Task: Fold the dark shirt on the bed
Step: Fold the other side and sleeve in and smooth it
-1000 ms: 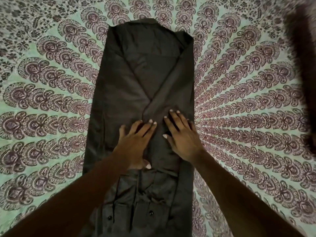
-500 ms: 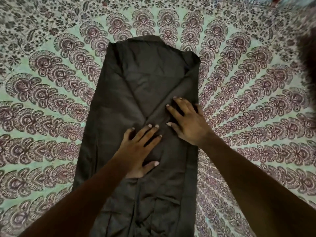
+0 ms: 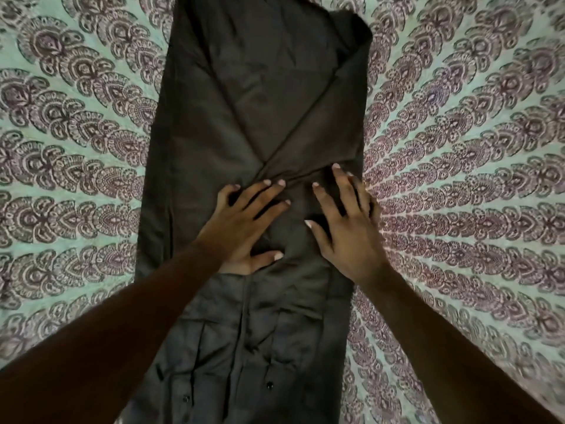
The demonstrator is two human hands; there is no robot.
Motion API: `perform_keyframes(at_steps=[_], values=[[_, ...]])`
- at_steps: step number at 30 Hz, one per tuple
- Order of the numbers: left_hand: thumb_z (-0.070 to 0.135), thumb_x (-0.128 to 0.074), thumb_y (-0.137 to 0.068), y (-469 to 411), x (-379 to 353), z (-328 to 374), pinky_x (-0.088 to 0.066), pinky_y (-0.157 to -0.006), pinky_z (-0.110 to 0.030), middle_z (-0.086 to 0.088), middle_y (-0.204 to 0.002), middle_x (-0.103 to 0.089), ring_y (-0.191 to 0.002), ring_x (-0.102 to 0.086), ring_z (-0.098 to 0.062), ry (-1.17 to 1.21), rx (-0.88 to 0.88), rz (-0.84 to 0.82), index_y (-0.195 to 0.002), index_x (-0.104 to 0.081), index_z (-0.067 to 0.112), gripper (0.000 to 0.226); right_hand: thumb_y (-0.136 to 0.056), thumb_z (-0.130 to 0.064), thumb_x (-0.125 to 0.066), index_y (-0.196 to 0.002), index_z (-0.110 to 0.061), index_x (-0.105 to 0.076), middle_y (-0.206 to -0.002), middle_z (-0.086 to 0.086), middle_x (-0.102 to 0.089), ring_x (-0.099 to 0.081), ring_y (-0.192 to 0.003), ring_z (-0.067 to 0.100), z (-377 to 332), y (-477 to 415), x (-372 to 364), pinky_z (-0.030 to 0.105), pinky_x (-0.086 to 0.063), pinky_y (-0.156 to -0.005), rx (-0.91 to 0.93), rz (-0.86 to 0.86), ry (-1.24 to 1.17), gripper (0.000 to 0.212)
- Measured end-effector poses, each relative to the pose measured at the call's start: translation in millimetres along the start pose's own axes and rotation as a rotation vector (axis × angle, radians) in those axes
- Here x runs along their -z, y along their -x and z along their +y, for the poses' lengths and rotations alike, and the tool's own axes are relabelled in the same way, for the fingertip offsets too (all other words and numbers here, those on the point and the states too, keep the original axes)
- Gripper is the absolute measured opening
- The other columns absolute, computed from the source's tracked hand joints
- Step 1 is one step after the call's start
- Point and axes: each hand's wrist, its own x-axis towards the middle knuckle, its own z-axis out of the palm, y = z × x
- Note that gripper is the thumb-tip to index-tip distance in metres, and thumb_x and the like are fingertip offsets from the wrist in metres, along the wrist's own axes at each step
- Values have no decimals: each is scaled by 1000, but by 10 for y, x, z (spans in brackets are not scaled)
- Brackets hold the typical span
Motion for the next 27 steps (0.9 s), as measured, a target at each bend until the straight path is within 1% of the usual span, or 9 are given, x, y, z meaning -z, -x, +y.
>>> perform_keyframes(at_steps=[3,5,8,12,15,18,22,25,27], values=[[74,-53,-86,12,20,59,-28,-109,-59,-10,-165,-33,-148,-36,-35,17,19,26,-153,-46,20,85,-96,-42,-67,-145,-15,-54,-148,22,-41,-48,-126,38,-178,308,12,53,-48,-101,-148,75,-150,58],[66,-57,-88,84,41,160,-29,-105,-56,-12,-156,-40,-136,-42,-37,18,51,89,-146,-52,19,75,-93,-38,-73,-144,-12,-53,-136,21,-43,-54,-115,36,-303,544,30,50,-56,-93,-245,60,-287,60],[47,-64,-92,277,49,408,-37,-94,-51,-12,-138,-46,-116,-44,-33,35,164,166,-134,-58,17,52,-92,-35,-77,-150,-13,-45,-137,20,-49,-64,-109,40,-509,871,67,48,-61,-85,-354,-48,-415,70],[35,-61,-100,682,36,838,-56,-88,-48,-9,-126,-48,-109,-53,-29,453,507,146,-135,-51,14,42,-82,-40,-84,-150,-23,-37,-112,13,-71,-73,-91,29,-713,1238,53,41,-61,-78,-459,-121,-591,85],[39,-61,-101,1085,15,1190,-59,-86,-46,-7,-130,-46,-114,-58,-30,558,680,139,-140,-45,14,49,-78,-43,-84,-145,-29,-33,-118,11,-70,-72,-98,31,-844,1532,41,44,-61,-79,-544,-146,-627,85],[33,-68,-98,1385,-13,1434,-59,-84,-47,-10,-130,-51,-112,-62,-33,649,764,129,-140,-42,14,54,-75,-29,-87,-145,-26,-33,-127,13,-64,-62,-114,36,-930,1774,26,48,-58,-91,-593,-113,-605,88],[11,-70,-95,1568,-58,1524,-55,-75,-42,5,-84,-57,-87,-68,-34,752,854,153,-138,-45,11,50,-77,-19,-86,-143,-23,-40,-110,10,-72,-72,-91,34,-1024,1970,-26,41,-59,-77,-614,-144,-688,80],[6,-73,-91,1653,-99,1539,-56,-75,-38,13,-74,-53,-72,-62,-20,785,857,232,-136,-48,12,52,-76,-19,-85,-134,-24,-42,-99,11,-70,-71,-85,35,-1078,2078,-75,41,-57,-70,-650,-142,-694,71],[6,-75,-89,1689,-118,1535,-57,-75,-38,12,-74,-54,-73,-63,-22,785,856,247,-135,-48,13,53,-76,-19,-85,-133,-22,-43,-96,15,-71,-71,-85,35,-1089,2132,-99,37,-53,-69,-652,-132,-718,70]])
